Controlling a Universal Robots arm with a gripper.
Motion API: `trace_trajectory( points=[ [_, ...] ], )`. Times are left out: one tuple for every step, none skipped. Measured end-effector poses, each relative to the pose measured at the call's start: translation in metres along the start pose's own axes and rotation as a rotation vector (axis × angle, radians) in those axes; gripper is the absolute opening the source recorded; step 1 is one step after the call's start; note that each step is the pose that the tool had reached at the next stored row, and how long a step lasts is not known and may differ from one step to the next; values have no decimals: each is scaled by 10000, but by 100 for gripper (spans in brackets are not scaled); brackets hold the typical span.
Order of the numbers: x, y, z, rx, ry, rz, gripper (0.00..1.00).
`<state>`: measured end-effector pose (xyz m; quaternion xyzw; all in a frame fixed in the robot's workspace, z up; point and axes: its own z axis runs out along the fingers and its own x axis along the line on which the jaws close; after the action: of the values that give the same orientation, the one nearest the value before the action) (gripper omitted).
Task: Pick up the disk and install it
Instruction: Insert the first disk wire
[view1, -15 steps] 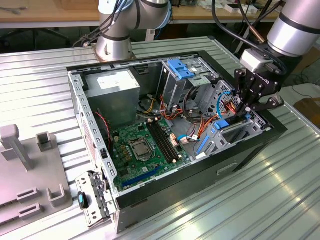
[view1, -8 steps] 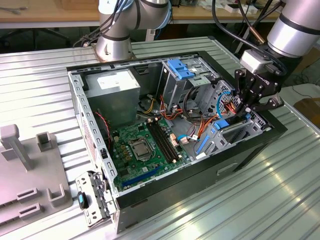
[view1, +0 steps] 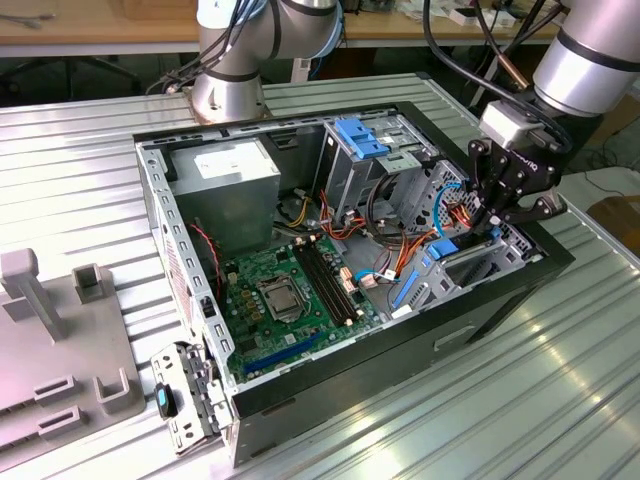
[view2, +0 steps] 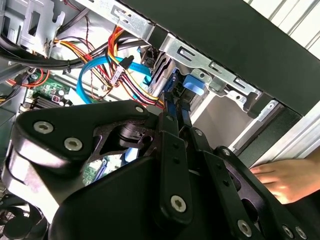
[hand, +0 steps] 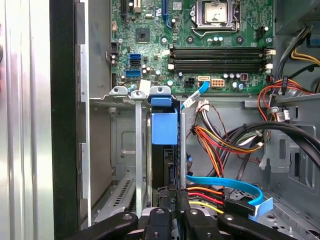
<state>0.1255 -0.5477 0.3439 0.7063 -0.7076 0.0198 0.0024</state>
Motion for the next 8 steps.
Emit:
trace_trajectory(
  points=[
    [0,0,2,0,0,0,16],
    [0,0,6,0,-1,-1,16],
    [-1,0,8,0,-2,0,16],
    [-1,0,15,-1,-9,0,16],
    [-1,0,16,-1,-7,0,16],
    [-1,0,18,-1,-8,0,16],
    [-1,1,24,-1,-13,0,16],
    [-1,1,28,-1,-17,0,16]
  ],
)
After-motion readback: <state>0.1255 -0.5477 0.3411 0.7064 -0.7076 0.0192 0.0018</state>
